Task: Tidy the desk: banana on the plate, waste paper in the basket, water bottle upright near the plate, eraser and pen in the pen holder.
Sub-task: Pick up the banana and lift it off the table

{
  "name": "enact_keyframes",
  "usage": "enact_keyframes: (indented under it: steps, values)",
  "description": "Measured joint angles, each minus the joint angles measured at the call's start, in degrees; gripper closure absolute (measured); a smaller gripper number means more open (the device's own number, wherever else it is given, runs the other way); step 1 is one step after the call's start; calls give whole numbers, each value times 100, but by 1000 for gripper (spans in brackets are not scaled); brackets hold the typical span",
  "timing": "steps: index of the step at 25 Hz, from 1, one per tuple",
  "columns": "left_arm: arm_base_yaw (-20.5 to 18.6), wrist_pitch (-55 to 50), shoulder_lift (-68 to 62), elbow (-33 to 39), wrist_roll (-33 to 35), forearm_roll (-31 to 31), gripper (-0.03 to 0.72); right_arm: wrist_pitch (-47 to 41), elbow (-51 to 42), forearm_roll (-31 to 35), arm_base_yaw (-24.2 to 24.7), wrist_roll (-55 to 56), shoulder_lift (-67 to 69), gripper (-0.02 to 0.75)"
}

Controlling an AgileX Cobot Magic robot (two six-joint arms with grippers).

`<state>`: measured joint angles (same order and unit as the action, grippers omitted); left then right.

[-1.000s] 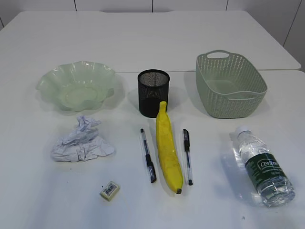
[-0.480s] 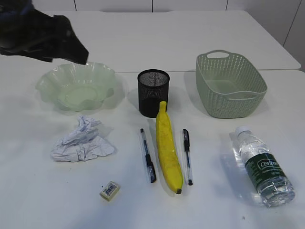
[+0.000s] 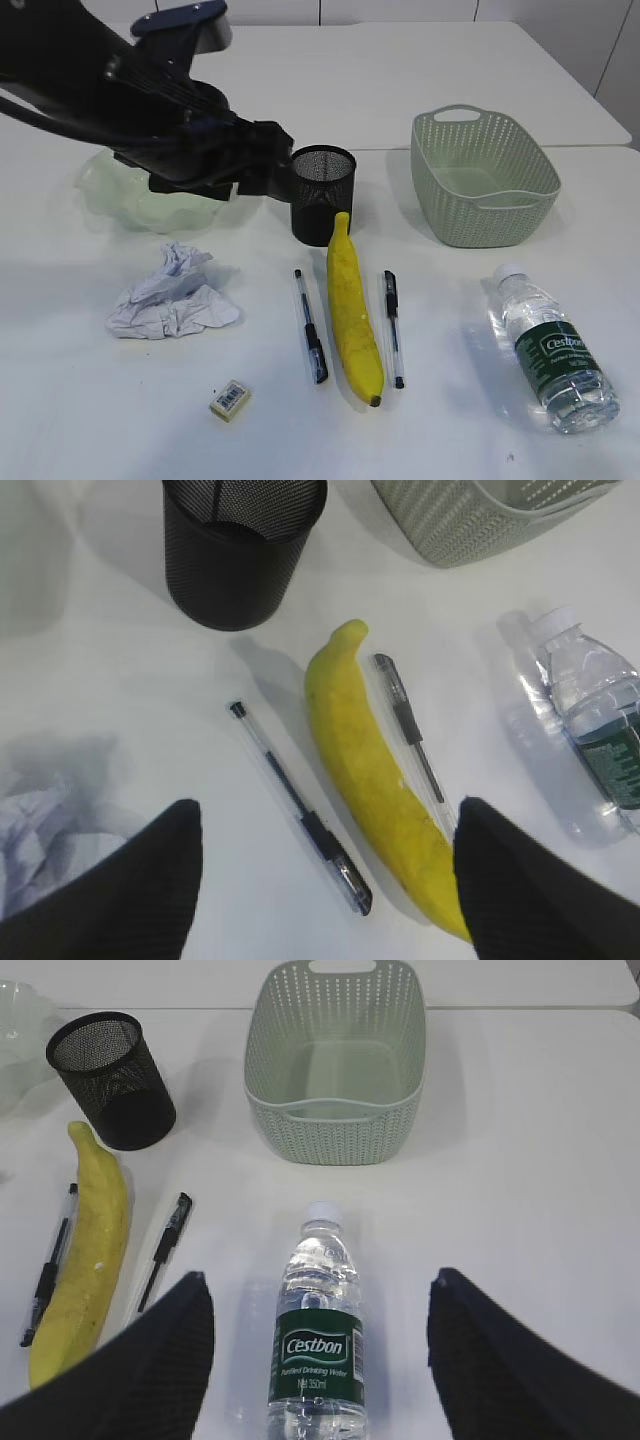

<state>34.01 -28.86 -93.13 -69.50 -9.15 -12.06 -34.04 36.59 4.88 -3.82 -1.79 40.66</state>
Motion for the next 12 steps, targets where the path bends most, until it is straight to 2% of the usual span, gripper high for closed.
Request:
enact_keyframes:
  steps: [6,12]
  values:
    - [347,451,-568,-68,-312,0,146,-38,0,74,0,0,0,239]
    - [433,555,-1197,-553,-557,-63,151,-73,0,88,0,0,0,241]
